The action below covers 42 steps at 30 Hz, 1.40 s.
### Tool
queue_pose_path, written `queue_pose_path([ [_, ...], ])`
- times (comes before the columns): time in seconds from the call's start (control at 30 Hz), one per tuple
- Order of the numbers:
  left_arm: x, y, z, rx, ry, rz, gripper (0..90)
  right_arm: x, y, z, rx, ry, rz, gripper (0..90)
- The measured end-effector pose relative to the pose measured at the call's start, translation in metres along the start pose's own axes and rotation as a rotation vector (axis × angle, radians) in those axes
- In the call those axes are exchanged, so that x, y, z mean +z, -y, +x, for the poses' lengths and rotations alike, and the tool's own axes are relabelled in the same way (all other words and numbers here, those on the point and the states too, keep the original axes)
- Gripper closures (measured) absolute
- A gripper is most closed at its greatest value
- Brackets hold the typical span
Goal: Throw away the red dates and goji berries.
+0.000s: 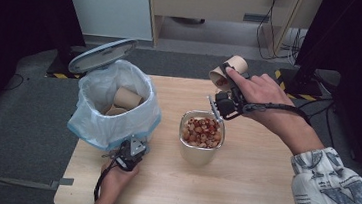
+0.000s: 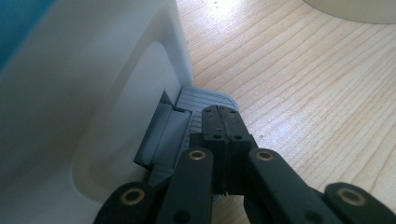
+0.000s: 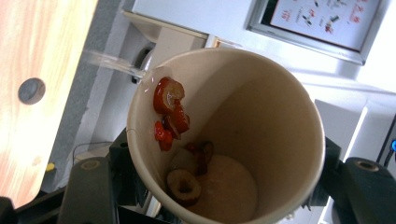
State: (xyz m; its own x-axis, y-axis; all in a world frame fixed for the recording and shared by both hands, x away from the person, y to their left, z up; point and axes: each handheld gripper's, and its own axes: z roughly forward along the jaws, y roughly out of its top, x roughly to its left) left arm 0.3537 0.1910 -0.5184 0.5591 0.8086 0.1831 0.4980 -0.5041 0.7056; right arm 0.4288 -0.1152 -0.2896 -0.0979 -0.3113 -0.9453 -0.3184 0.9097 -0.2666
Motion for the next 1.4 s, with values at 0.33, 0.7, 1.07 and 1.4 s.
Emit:
queue_pose_path([
  [0.33, 0.000, 0.000, 0.000, 0.003, -0.001, 0.001, 89.5, 0.000, 0.002, 0.005, -0.064, -0.002, 0.023, 34.4],
  [0.7, 0.000, 0.000, 0.000, 0.003, 0.000, 0.001, 89.4, 0.000, -0.001, 0.004, -0.083, 0.006, 0.018, 34.5],
  [1.07, 0.000, 0.000, -0.001, 0.005, 0.000, 0.001, 89.4, 0.006, -0.016, 0.022, -0.220, -0.017, 0.018, 35.0],
  [1.4, 0.000, 0.000, -0.001, 0.006, 0.000, 0.001, 89.4, 0.008, -0.014, 0.019, -0.209, 0.015, 0.041, 35.4],
])
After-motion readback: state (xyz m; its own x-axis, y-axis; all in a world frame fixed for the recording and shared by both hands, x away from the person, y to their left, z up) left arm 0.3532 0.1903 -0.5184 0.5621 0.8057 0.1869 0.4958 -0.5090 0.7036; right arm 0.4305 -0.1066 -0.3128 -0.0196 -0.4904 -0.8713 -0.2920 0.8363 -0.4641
